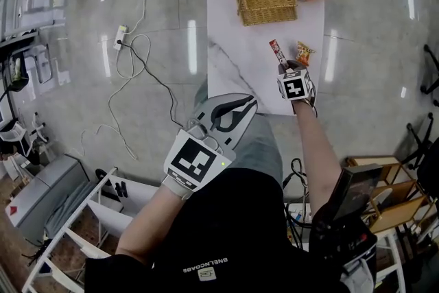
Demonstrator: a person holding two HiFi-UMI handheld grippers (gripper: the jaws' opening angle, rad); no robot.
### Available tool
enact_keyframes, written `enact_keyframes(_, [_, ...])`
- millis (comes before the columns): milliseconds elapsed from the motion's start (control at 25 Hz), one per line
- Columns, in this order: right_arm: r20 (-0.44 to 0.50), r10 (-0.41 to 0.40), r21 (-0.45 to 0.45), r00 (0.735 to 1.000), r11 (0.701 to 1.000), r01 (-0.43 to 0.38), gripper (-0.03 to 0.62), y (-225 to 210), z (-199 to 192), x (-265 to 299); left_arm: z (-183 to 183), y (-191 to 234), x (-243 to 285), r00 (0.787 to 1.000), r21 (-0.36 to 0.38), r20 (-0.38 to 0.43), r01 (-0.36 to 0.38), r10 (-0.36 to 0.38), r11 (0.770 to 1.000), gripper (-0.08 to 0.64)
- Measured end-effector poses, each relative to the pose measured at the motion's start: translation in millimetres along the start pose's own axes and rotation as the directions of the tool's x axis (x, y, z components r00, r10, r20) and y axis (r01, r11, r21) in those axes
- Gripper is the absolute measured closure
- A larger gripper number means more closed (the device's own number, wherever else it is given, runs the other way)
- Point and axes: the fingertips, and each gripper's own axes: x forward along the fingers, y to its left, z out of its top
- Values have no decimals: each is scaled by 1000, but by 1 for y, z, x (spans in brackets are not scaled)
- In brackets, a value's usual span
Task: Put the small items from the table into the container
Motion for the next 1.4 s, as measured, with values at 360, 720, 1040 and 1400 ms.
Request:
enact_keyframes(360, [201,-38,38,979,999,31,480,-6,74,-57,19,-6,-6,1000,38,17,10,-11,999,552])
enact_keyframes(720, [321,-66,19,945,998,64,480,-27,145,-96,37,-1,-14,999,54,46,-4,1,999,552])
enact_keyframes(1040, [307,-79,49,949,997,67,480,-46,192,-91,51,8,-24,997,59,67,-30,27,998,552])
enact_keyframes(1400, [275,-101,92,956,993,79,480,-60,222,-70,46,35,-37,995,18,69,-69,68,997,552])
